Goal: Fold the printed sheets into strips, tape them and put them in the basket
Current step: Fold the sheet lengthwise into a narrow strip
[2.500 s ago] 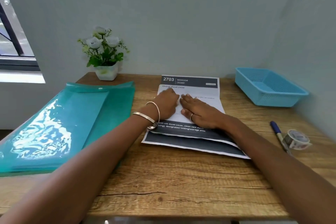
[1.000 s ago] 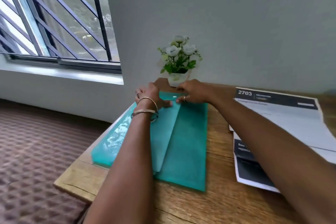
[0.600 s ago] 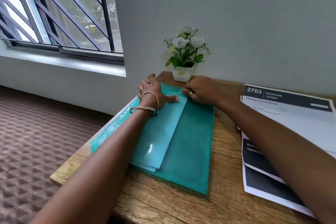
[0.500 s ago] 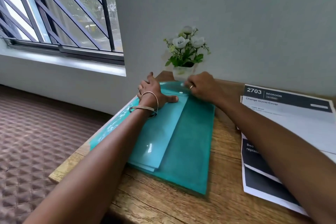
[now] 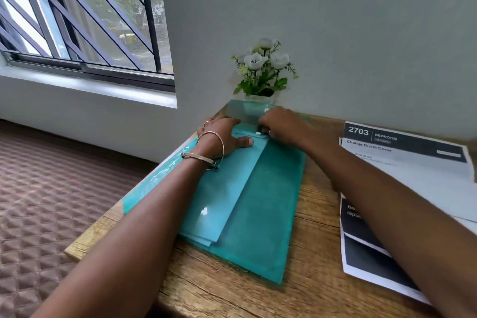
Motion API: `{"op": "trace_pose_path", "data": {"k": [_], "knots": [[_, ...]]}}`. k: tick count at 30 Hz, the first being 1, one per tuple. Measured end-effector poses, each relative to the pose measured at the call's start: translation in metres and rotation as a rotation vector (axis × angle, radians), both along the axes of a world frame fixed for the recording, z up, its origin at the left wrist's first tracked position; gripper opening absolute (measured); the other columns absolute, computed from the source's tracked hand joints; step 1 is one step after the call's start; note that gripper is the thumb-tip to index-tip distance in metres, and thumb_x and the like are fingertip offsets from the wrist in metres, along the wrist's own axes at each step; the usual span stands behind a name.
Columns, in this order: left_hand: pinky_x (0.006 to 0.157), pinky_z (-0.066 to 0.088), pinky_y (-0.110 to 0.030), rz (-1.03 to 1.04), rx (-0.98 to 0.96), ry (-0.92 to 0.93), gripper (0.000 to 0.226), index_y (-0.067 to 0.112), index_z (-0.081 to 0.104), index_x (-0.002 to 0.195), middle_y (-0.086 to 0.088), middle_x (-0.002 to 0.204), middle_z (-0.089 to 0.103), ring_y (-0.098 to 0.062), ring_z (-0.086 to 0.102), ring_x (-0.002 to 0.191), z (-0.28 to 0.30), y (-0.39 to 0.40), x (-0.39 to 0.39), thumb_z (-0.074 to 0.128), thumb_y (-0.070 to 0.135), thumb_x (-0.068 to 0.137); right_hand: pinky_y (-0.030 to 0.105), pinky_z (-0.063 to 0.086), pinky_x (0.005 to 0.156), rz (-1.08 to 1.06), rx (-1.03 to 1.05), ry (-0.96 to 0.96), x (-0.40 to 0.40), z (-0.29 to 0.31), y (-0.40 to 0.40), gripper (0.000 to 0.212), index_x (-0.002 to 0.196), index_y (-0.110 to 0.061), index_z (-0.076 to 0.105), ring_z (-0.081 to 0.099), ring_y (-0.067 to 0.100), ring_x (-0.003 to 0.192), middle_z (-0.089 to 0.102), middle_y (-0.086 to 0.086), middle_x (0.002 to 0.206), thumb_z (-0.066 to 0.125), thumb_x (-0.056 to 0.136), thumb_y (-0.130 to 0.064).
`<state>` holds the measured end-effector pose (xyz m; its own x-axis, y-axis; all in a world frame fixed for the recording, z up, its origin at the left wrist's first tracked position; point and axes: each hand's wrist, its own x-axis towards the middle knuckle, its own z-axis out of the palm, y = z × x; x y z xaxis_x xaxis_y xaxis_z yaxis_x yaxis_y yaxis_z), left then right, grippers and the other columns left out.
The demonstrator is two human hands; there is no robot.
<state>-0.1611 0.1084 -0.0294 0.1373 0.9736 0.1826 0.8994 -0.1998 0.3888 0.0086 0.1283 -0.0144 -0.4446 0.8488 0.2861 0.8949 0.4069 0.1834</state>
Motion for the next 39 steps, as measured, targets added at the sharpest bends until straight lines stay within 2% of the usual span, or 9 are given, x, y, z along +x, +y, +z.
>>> {"op": "trace_pose_path", "data": {"k": [4,6,10,16,19,23,29,33,39], "knots": [[0.102,0.024,-0.050,0.031,0.006,0.074,0.079,0.030,0.033,0.145,-0.004,0.150,0.033,-0.031,0.026,0.136,0.003,-0.003,-0.001,0.060,0.063,0.078,0.033,0.049,0.071,-0.141,-0.237,0.429,0.001,0.015,-0.003,0.019,0.085,-0.007,0.065,0.062,0.025,0.082,0.068,0.015,0.093,0.052,0.094,-0.016],[0.102,0.023,-0.055,0.053,0.005,0.073,0.081,0.029,0.031,0.146,-0.003,0.151,0.032,-0.030,0.025,0.138,0.005,-0.004,-0.002,0.057,0.066,0.078,0.031,0.050,0.065,-0.206,-0.423,0.571,0.002,0.024,-0.005,0.022,0.091,-0.006,0.066,0.063,0.022,0.078,0.069,0.012,0.088,0.048,0.097,-0.018],[0.104,0.022,-0.063,0.086,-0.022,0.031,0.074,0.029,0.031,0.145,-0.005,0.150,0.035,-0.032,0.031,0.136,0.006,-0.004,-0.002,0.047,0.067,0.084,0.026,0.036,0.056,-0.253,-0.566,0.661,-0.002,0.030,-0.008,0.028,0.098,-0.001,0.070,0.051,0.017,0.067,0.063,0.009,0.079,0.045,0.097,-0.015],[0.103,0.020,-0.062,0.109,-0.018,-0.054,0.054,0.031,0.030,0.145,-0.006,0.150,0.033,-0.034,0.030,0.136,0.004,-0.005,-0.001,0.032,0.054,0.096,0.019,0.038,0.043,-0.233,-0.611,0.848,-0.001,0.043,-0.005,0.026,0.096,0.005,0.069,0.049,0.010,0.056,0.064,0.002,0.070,0.044,0.097,-0.004],[0.101,0.024,-0.061,0.139,0.008,-0.131,0.045,0.033,0.031,0.144,-0.007,0.146,0.036,-0.035,0.033,0.133,0.005,-0.005,-0.002,0.029,0.042,0.100,0.018,0.042,0.044,-0.208,-0.607,0.829,0.002,0.046,-0.001,0.024,0.094,0.003,0.071,0.051,0.011,0.058,0.065,0.008,0.074,0.048,0.090,0.009],[0.101,0.025,-0.059,0.197,0.001,-0.172,0.039,0.033,0.037,0.139,-0.011,0.137,0.041,-0.038,0.039,0.126,0.007,-0.008,0.000,0.031,0.032,0.101,0.019,0.045,0.049,-0.215,-0.575,0.657,0.004,0.040,0.003,0.029,0.098,0.000,0.073,0.054,0.013,0.065,0.068,0.011,0.082,0.053,0.083,0.014],[0.101,0.027,-0.059,0.231,-0.017,-0.171,0.038,0.024,0.044,0.135,-0.014,0.131,0.044,-0.038,0.041,0.123,0.008,-0.011,0.001,0.032,0.033,0.100,0.032,0.052,0.080,-0.214,-0.557,0.591,-0.002,0.036,0.007,0.029,0.110,0.001,0.069,0.059,0.021,0.089,0.068,0.012,0.102,0.052,0.088,0.008],[0.101,0.026,-0.058,0.233,-0.019,-0.176,0.037,0.023,0.043,0.135,-0.013,0.130,0.045,-0.036,0.041,0.123,0.007,-0.009,0.002,0.034,0.031,0.100,0.029,0.049,0.067,-0.218,-0.609,0.522,-0.004,0.038,0.005,0.025,0.101,-0.003,0.072,0.056,0.021,0.079,0.067,0.011,0.096,0.054,0.088,0.006],[0.103,0.025,-0.058,0.239,-0.025,-0.146,0.039,0.023,0.041,0.137,-0.013,0.132,0.044,-0.036,0.040,0.125,0.006,-0.009,0.003,0.034,0.034,0.100,0.034,0.047,0.069,-0.250,-0.632,0.540,-0.006,0.036,0.007,0.022,0.094,-0.003,0.072,0.055,0.025,0.083,0.067,0.017,0.098,0.052,0.088,0.004]]}}
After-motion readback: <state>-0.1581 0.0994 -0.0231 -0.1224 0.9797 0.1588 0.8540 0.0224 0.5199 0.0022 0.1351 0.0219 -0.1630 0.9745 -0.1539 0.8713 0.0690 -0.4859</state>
